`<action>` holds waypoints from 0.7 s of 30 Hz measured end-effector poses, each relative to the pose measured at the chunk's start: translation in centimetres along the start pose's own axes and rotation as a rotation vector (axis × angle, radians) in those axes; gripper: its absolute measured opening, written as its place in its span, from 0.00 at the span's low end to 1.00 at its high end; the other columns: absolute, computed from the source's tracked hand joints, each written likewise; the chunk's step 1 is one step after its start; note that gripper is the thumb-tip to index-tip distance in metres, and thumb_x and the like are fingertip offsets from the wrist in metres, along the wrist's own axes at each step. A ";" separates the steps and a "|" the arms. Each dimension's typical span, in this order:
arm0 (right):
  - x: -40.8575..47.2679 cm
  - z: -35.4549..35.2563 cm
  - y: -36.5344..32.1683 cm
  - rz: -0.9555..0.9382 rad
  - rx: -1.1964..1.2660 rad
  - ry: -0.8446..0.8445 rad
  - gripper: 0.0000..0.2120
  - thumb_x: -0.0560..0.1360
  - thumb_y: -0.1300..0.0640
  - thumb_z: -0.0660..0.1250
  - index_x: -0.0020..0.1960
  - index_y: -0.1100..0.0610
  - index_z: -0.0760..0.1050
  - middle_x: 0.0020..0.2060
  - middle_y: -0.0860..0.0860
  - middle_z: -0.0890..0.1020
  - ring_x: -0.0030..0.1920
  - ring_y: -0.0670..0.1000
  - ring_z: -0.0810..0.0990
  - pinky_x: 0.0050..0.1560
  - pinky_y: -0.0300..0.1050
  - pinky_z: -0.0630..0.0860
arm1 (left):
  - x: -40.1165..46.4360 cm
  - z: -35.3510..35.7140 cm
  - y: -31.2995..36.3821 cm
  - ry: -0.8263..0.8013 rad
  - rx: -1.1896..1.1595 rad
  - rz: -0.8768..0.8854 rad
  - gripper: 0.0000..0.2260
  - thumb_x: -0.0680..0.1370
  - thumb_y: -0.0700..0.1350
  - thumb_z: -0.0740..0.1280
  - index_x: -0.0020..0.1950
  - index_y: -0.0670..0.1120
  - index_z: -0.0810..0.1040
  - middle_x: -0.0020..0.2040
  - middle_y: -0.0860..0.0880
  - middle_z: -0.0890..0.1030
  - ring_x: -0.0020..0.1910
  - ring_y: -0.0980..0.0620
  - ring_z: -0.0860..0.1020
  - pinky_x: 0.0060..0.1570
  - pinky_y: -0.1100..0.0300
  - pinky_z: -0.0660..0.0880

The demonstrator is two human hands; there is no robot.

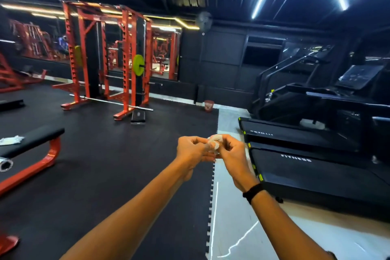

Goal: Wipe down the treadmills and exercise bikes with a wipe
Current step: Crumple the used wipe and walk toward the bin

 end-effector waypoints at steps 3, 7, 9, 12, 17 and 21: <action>5.3 3.8 4.2 -0.009 -0.022 -0.001 0.15 0.79 0.61 0.69 0.63 0.54 0.70 0.48 0.54 0.83 0.48 0.55 0.84 0.45 0.55 0.84 | 6.6 -3.1 -1.5 0.054 -0.021 -0.020 0.08 0.70 0.34 0.77 0.46 0.33 0.82 0.41 0.39 0.85 0.37 0.43 0.85 0.35 0.60 0.81; 12.5 8.3 9.0 -0.151 -0.198 -0.084 0.13 0.78 0.57 0.71 0.59 0.54 0.72 0.48 0.48 0.83 0.45 0.47 0.83 0.42 0.42 0.82 | 16.4 -7.2 -4.1 0.102 0.008 -0.003 0.06 0.70 0.31 0.76 0.44 0.34 0.82 0.40 0.38 0.85 0.35 0.45 0.84 0.34 0.60 0.80; 16.2 9.8 11.0 -0.197 -0.263 -0.122 0.12 0.77 0.59 0.72 0.59 0.55 0.75 0.51 0.48 0.83 0.48 0.44 0.82 0.44 0.35 0.80 | 21.4 -8.5 -5.0 0.108 0.021 0.011 0.04 0.71 0.32 0.75 0.43 0.35 0.82 0.40 0.39 0.85 0.35 0.45 0.84 0.33 0.60 0.80; 24.1 11.9 14.5 -0.209 -0.360 -0.170 0.15 0.76 0.61 0.73 0.61 0.54 0.76 0.53 0.46 0.82 0.52 0.41 0.80 0.46 0.31 0.76 | 30.6 -9.7 -5.6 0.096 0.047 0.005 0.05 0.70 0.36 0.78 0.42 0.37 0.83 0.38 0.40 0.85 0.33 0.49 0.82 0.31 0.61 0.76; 36.1 12.0 18.0 -0.208 -0.461 -0.098 0.16 0.75 0.54 0.75 0.62 0.48 0.78 0.54 0.41 0.82 0.53 0.41 0.80 0.50 0.34 0.77 | 44.1 -8.7 -3.3 -0.009 0.103 0.059 0.06 0.70 0.38 0.78 0.41 0.39 0.83 0.35 0.41 0.85 0.32 0.51 0.82 0.32 0.63 0.76; 43.2 10.7 22.1 -0.191 -0.527 0.010 0.07 0.77 0.54 0.73 0.54 0.48 0.81 0.45 0.41 0.84 0.45 0.44 0.83 0.43 0.42 0.79 | 52.6 -6.9 -4.1 -0.119 0.146 0.073 0.03 0.75 0.40 0.74 0.44 0.41 0.85 0.38 0.44 0.85 0.36 0.54 0.80 0.34 0.64 0.76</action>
Point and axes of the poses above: each hand's wrist, its own x-axis towards the middle knuckle, its own z-axis out of the palm, y = z × x, the point moved 9 cm from there along x, towards the middle knuckle
